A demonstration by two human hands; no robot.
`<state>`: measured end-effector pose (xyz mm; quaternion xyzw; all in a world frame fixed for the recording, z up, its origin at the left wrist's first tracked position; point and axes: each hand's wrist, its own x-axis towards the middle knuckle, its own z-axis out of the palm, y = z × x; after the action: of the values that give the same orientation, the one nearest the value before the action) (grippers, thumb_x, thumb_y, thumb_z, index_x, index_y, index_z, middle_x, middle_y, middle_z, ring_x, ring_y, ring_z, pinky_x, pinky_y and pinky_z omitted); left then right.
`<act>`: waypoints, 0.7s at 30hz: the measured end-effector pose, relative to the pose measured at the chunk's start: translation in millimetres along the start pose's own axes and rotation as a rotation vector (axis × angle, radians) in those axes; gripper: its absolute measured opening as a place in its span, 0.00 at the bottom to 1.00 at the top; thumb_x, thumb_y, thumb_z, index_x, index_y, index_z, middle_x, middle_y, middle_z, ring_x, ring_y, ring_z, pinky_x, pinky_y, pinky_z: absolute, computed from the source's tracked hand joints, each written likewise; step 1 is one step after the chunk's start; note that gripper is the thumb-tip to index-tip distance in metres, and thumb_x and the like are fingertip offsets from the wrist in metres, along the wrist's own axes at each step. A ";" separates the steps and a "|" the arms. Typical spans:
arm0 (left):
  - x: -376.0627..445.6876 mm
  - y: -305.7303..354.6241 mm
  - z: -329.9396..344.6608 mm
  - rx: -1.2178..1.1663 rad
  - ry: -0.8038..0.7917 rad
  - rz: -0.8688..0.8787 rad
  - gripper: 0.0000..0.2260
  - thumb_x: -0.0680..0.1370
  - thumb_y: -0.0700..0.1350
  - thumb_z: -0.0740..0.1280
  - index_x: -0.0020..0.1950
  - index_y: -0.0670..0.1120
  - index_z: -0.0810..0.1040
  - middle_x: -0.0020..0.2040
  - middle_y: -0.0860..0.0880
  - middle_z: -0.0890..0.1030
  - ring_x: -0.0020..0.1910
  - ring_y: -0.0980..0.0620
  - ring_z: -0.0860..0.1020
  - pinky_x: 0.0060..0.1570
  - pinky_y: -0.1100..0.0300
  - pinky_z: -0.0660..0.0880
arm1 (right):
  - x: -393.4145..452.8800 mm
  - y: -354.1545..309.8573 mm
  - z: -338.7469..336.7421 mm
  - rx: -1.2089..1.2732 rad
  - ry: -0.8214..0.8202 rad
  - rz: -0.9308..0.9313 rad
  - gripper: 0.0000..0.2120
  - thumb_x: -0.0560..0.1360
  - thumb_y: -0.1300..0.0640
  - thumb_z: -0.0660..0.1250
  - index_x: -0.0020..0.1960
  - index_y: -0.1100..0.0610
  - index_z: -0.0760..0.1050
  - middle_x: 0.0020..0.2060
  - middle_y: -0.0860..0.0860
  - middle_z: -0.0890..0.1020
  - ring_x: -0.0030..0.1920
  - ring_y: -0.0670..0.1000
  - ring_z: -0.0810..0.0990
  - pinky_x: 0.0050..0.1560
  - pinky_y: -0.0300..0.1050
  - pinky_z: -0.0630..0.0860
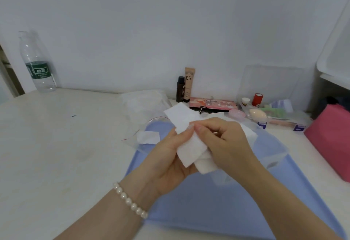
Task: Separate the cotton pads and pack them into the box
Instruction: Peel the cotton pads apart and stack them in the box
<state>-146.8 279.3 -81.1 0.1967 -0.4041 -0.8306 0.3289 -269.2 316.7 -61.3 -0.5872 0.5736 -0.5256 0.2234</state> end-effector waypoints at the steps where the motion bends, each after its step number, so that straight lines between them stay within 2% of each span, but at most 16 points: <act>1: 1.1 0.3 -2.9 0.010 -0.003 -0.009 0.23 0.73 0.46 0.65 0.67 0.43 0.71 0.53 0.43 0.81 0.48 0.46 0.81 0.43 0.50 0.80 | 2.3 -0.5 -4.5 0.021 -0.002 0.026 0.11 0.74 0.61 0.67 0.41 0.47 0.81 0.38 0.42 0.83 0.40 0.42 0.79 0.40 0.40 0.75; 3: 2.8 1.2 -8.2 0.035 -0.047 -0.034 0.21 0.73 0.40 0.67 0.66 0.45 0.73 0.54 0.43 0.81 0.49 0.45 0.81 0.42 0.51 0.81 | 6.4 -4.1 -13.6 0.111 -0.028 0.100 0.12 0.72 0.66 0.69 0.43 0.48 0.80 0.33 0.43 0.80 0.32 0.40 0.77 0.32 0.37 0.75; 5: 2.6 2.8 -11.3 0.055 -0.119 -0.056 0.19 0.73 0.38 0.65 0.63 0.47 0.77 0.55 0.44 0.81 0.51 0.44 0.81 0.46 0.49 0.80 | 9.7 -5.5 -21.3 0.167 -0.038 0.159 0.17 0.69 0.67 0.71 0.49 0.47 0.78 0.37 0.49 0.78 0.32 0.43 0.78 0.30 0.38 0.78; 8: 3.1 4.6 -15.6 0.085 -0.187 -0.086 0.21 0.73 0.36 0.62 0.66 0.45 0.74 0.63 0.40 0.76 0.59 0.39 0.76 0.62 0.39 0.68 | 14.0 -5.1 -30.5 0.150 -0.073 0.199 0.18 0.69 0.62 0.72 0.56 0.47 0.76 0.42 0.51 0.78 0.39 0.46 0.79 0.39 0.37 0.79; 10: 2.4 5.9 -17.1 0.120 -0.214 -0.111 0.22 0.73 0.36 0.62 0.67 0.45 0.73 0.64 0.38 0.75 0.60 0.36 0.74 0.65 0.36 0.62 | 14.4 -5.1 -34.6 0.126 -0.146 0.201 0.14 0.69 0.58 0.71 0.55 0.49 0.79 0.46 0.50 0.82 0.45 0.49 0.81 0.47 0.40 0.79; 12: 2.1 6.7 -17.8 0.163 -0.234 -0.135 0.19 0.72 0.35 0.63 0.61 0.46 0.78 0.58 0.39 0.79 0.56 0.36 0.77 0.61 0.37 0.67 | 12.6 -7.1 -35.4 0.149 -0.203 0.174 0.09 0.70 0.58 0.70 0.50 0.51 0.81 0.45 0.48 0.85 0.45 0.48 0.82 0.48 0.40 0.79; 15: 1.0 5.6 -15.8 0.188 -0.238 -0.150 0.14 0.71 0.37 0.64 0.52 0.47 0.83 0.51 0.42 0.82 0.50 0.40 0.80 0.55 0.44 0.75 | 9.8 -8.1 -30.5 0.188 -0.166 0.152 0.04 0.71 0.60 0.69 0.44 0.55 0.82 0.40 0.51 0.85 0.39 0.47 0.82 0.41 0.37 0.79; 18: 2.2 2.5 -14.4 0.204 -0.191 -0.142 0.10 0.70 0.40 0.67 0.49 0.47 0.84 0.48 0.41 0.82 0.46 0.40 0.81 0.46 0.49 0.79 | 9.0 -4.9 -25.9 0.188 -0.114 0.167 0.04 0.73 0.59 0.68 0.42 0.56 0.82 0.38 0.53 0.84 0.39 0.49 0.80 0.43 0.43 0.78; 21: 2.3 2.4 -13.2 0.228 -0.191 -0.110 0.12 0.70 0.36 0.66 0.48 0.48 0.84 0.47 0.43 0.82 0.46 0.42 0.81 0.45 0.50 0.78 | 9.6 -4.5 -24.6 0.209 -0.070 0.199 0.05 0.74 0.59 0.67 0.42 0.57 0.81 0.38 0.53 0.84 0.39 0.50 0.80 0.46 0.48 0.78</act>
<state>-139.7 269.4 -87.1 0.1746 -0.5137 -0.8111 0.2186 -290.7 317.4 -45.4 -0.5191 0.5631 -0.5368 0.3540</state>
